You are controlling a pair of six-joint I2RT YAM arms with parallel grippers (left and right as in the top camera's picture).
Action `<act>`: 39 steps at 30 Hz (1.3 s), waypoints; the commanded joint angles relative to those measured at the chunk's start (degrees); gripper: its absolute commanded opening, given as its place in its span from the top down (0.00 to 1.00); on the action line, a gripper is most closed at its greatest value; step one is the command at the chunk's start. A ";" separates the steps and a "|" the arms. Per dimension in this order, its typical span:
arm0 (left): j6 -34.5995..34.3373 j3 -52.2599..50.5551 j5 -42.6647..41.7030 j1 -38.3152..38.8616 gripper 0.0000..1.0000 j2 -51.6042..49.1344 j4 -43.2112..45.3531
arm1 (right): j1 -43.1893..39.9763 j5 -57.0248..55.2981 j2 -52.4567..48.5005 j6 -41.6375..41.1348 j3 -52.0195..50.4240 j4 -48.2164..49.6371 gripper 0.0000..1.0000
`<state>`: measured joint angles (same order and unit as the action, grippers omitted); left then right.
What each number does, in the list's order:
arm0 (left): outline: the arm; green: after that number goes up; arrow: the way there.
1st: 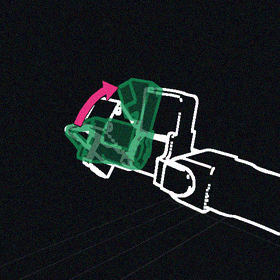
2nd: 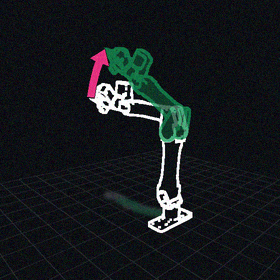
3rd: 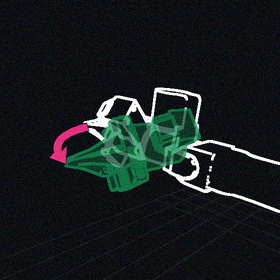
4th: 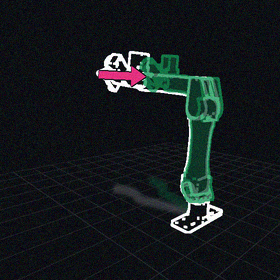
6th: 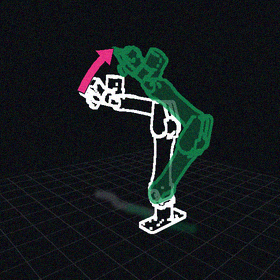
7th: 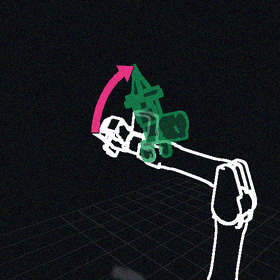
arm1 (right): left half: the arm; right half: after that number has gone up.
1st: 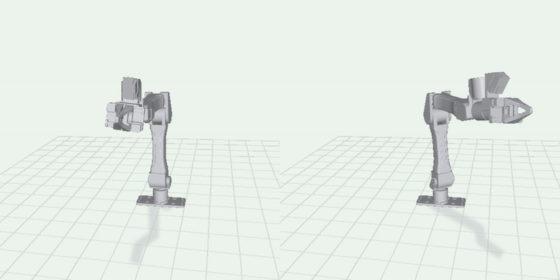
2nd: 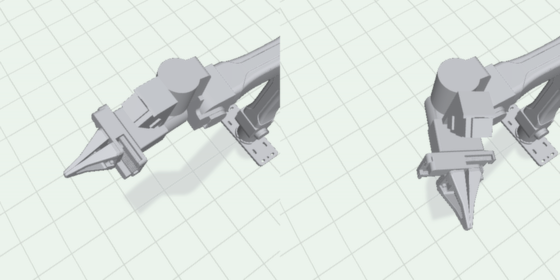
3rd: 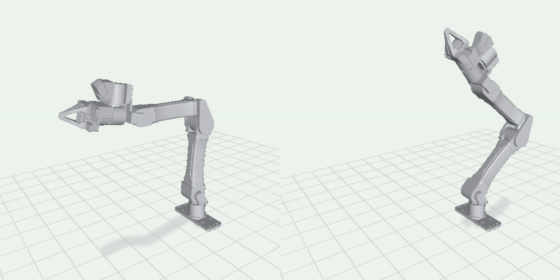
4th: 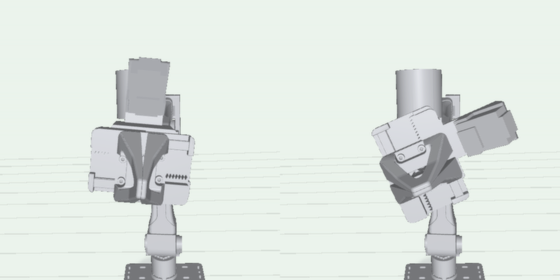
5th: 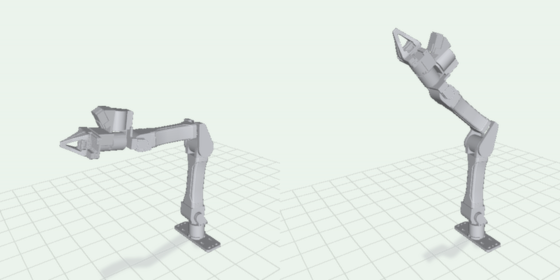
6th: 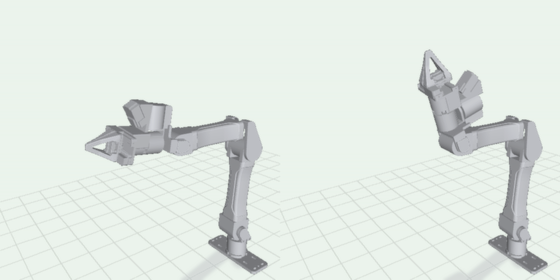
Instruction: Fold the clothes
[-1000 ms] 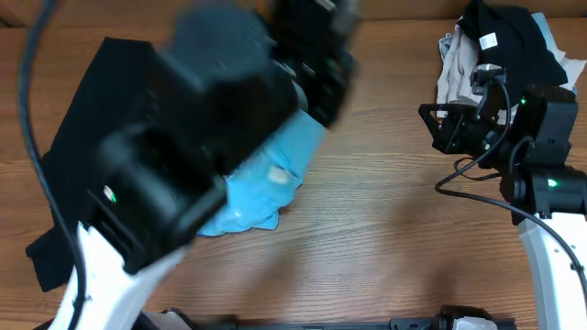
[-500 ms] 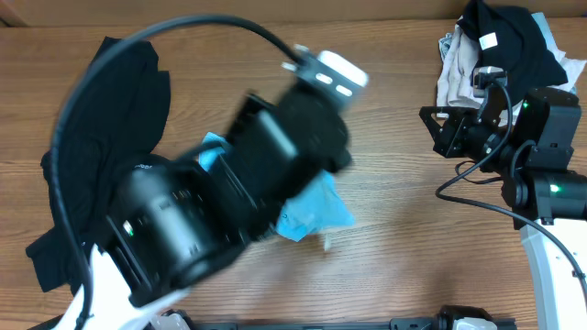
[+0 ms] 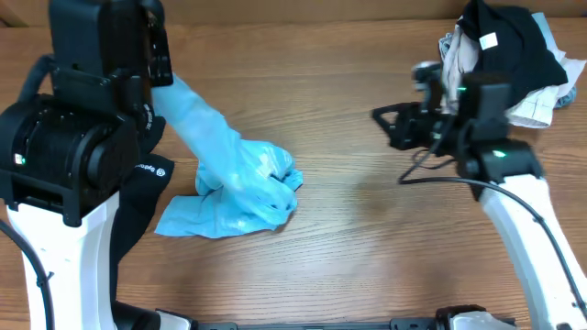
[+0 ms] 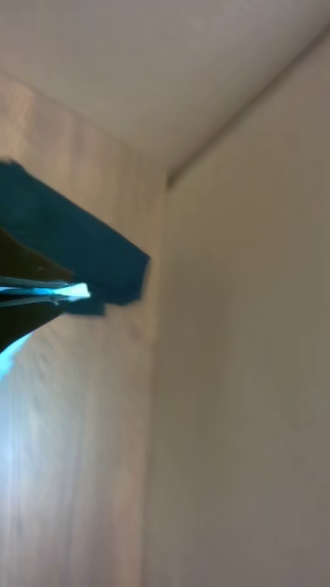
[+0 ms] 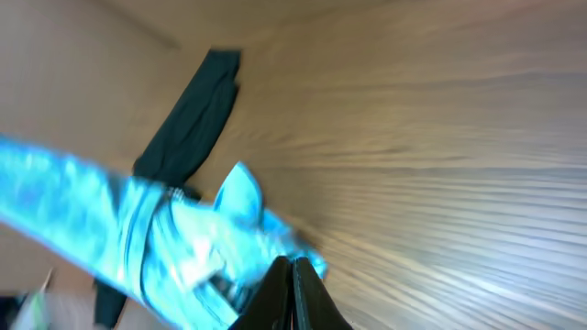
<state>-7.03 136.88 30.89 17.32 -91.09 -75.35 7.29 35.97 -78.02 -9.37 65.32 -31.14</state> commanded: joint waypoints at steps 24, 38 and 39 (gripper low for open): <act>4.92 1.03 -6.32 -1.70 0.96 1.11 16.90 | 28.76 -8.33 -23.02 -7.28 1.44 4.17 0.31; 5.79 1.03 -4.81 -1.70 0.96 1.11 17.00 | 31.12 -2.38 -28.24 -11.74 1.44 7.76 0.68; 5.79 1.03 -4.81 -1.70 0.96 1.11 17.07 | 31.34 -2.38 -28.24 -11.72 1.46 8.11 0.74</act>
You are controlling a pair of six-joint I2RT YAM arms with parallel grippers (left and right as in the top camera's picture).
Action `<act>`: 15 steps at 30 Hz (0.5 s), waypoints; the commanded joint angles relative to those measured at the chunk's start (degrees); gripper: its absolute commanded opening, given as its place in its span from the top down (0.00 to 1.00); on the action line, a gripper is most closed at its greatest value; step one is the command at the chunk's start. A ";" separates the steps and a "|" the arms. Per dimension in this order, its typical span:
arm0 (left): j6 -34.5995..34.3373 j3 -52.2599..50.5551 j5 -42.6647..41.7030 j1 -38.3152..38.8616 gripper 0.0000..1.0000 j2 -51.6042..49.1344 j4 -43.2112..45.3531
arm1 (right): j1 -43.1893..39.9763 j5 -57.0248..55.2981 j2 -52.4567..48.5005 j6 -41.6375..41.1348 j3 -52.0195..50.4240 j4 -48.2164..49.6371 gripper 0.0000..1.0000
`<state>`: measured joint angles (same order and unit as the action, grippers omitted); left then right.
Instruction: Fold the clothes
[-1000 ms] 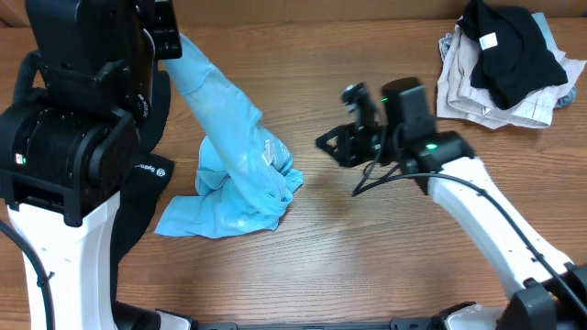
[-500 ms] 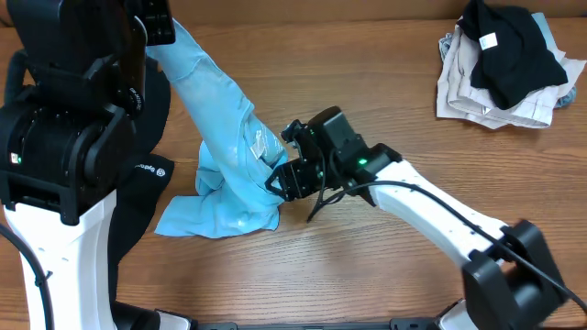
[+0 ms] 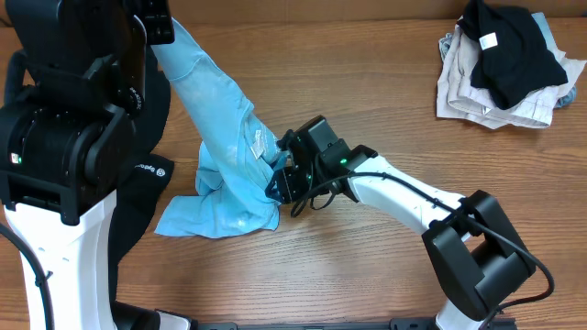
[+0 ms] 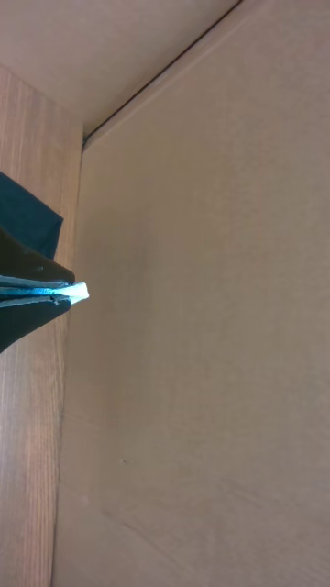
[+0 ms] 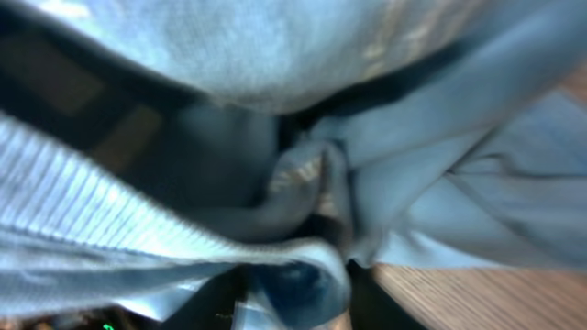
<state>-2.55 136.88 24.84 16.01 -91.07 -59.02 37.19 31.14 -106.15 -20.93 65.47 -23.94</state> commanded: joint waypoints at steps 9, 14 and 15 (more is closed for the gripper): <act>1.36 1.03 3.10 -0.39 0.96 1.14 1.49 | -4.79 2.60 3.58 1.90 3.41 -2.56 0.96; 1.95 1.05 3.78 -0.39 0.96 1.66 4.11 | -16.48 2.40 13.16 8.98 11.43 -15.93 0.96; 1.95 1.05 3.74 -0.39 0.96 1.90 4.81 | -19.19 2.40 14.97 10.43 14.05 -19.34 0.96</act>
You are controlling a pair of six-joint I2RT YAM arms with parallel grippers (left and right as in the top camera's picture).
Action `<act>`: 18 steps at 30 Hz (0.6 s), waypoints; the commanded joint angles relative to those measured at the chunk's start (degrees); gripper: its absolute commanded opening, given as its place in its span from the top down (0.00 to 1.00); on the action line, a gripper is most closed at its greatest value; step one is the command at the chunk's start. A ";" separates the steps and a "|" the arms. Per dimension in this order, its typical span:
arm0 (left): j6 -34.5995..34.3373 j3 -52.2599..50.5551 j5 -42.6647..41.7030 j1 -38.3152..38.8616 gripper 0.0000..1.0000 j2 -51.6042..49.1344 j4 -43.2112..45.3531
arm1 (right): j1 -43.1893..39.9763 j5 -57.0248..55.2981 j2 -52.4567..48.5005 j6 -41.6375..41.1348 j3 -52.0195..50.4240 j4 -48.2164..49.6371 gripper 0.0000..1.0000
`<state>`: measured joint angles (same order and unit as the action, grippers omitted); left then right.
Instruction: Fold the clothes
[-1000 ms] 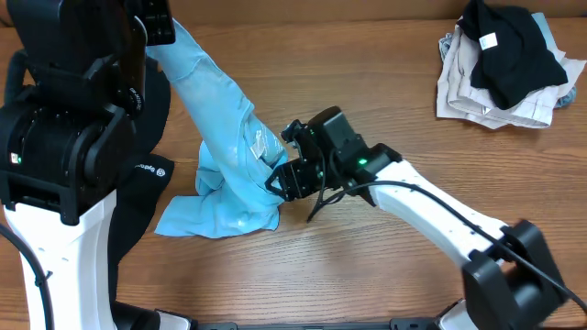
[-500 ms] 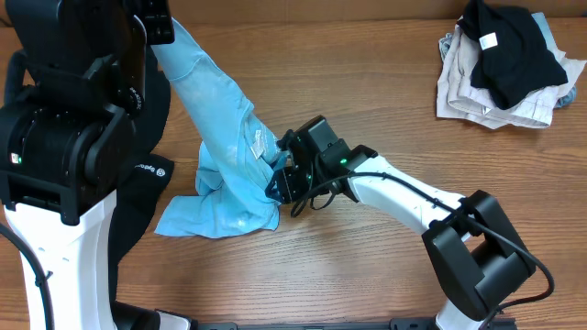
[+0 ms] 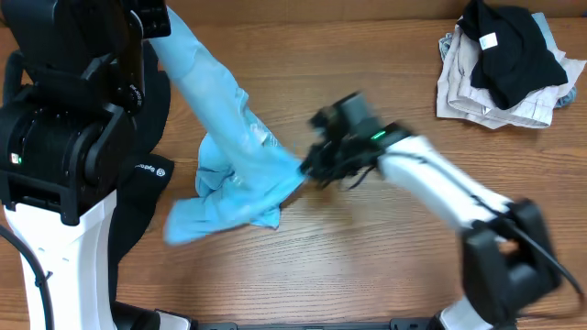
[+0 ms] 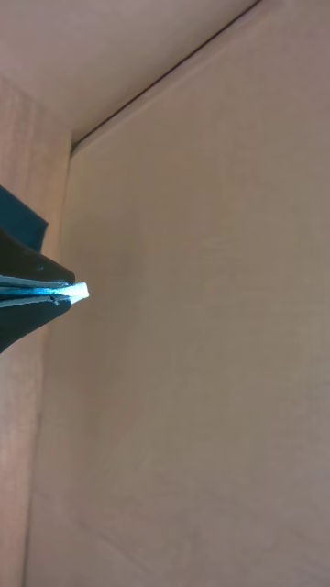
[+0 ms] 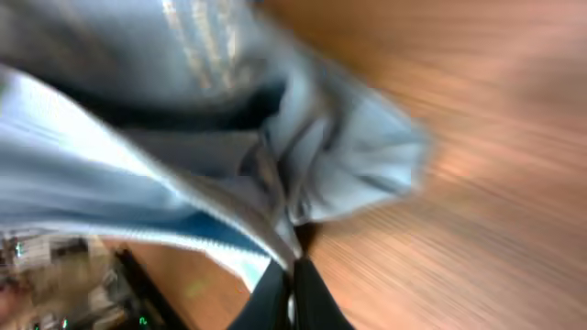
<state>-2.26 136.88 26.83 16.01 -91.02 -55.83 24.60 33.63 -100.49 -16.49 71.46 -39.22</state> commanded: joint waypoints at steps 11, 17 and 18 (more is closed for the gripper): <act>1.40 1.03 -8.17 -0.22 0.96 8.46 9.77 | -30.34 -0.61 21.44 15.10 39.34 -31.10 0.96; -0.83 1.03 -14.51 -0.22 0.96 11.47 12.09 | -34.67 -2.32 25.57 15.06 44.76 -32.37 0.96; -1.55 1.03 -15.10 -0.22 0.96 11.63 12.74 | -35.41 -2.95 26.23 15.06 45.38 -32.44 0.96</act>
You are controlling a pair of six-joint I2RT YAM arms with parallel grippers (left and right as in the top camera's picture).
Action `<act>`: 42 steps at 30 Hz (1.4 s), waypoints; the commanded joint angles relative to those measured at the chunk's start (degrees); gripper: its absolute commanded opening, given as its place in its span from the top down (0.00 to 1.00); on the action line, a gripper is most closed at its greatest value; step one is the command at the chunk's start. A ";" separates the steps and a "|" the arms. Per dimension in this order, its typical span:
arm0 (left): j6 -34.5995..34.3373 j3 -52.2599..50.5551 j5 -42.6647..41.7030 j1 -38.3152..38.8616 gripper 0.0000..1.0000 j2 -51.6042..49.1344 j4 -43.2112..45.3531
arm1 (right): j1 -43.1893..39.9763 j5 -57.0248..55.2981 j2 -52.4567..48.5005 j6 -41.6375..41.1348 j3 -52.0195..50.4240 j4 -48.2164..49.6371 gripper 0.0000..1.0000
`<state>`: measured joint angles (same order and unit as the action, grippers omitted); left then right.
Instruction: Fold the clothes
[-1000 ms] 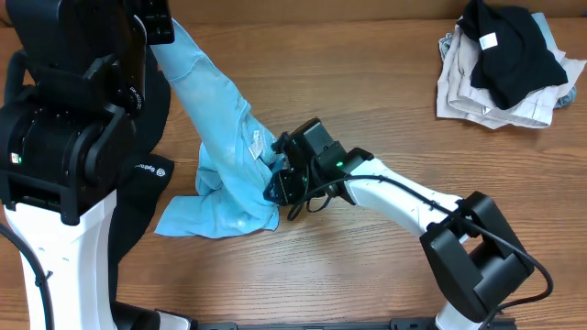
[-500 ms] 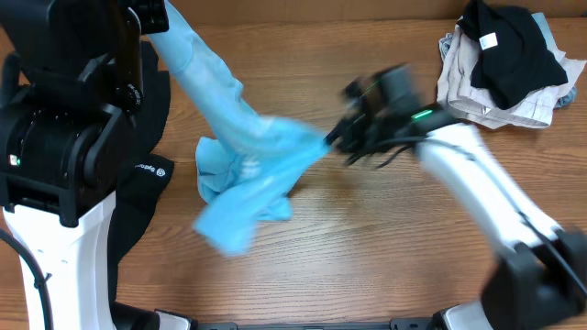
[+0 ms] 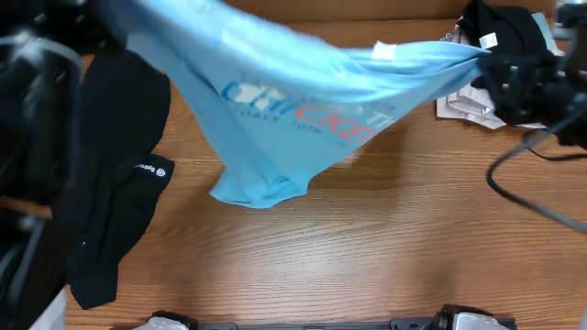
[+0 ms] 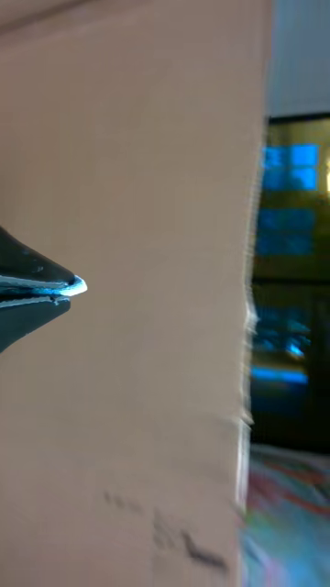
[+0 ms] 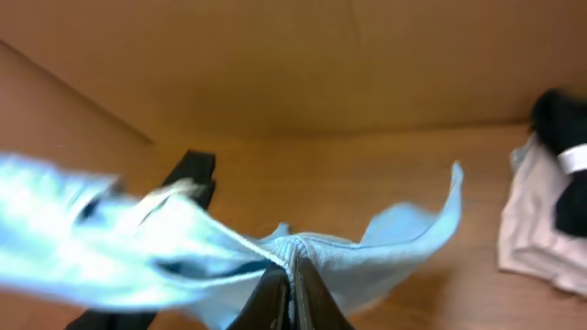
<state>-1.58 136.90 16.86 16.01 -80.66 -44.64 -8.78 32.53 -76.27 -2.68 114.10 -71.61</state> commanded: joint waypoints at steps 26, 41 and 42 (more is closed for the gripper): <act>-34.64 1.01 -43.71 -0.79 0.96 -22.77 33.22 | -31.58 -3.76 5.70 1.20 10.54 1.68 0.96; -14.78 1.01 -44.11 -14.97 0.96 -19.06 -3.56 | -28.33 15.02 5.60 9.18 10.36 -10.82 0.96; -14.03 1.01 -44.11 -15.52 0.96 -19.08 -4.50 | -27.34 15.17 5.60 9.81 10.36 -11.80 0.96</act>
<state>-21.74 136.94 -26.61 2.09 -101.47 -47.51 -38.39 43.81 -70.83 3.16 123.66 -81.93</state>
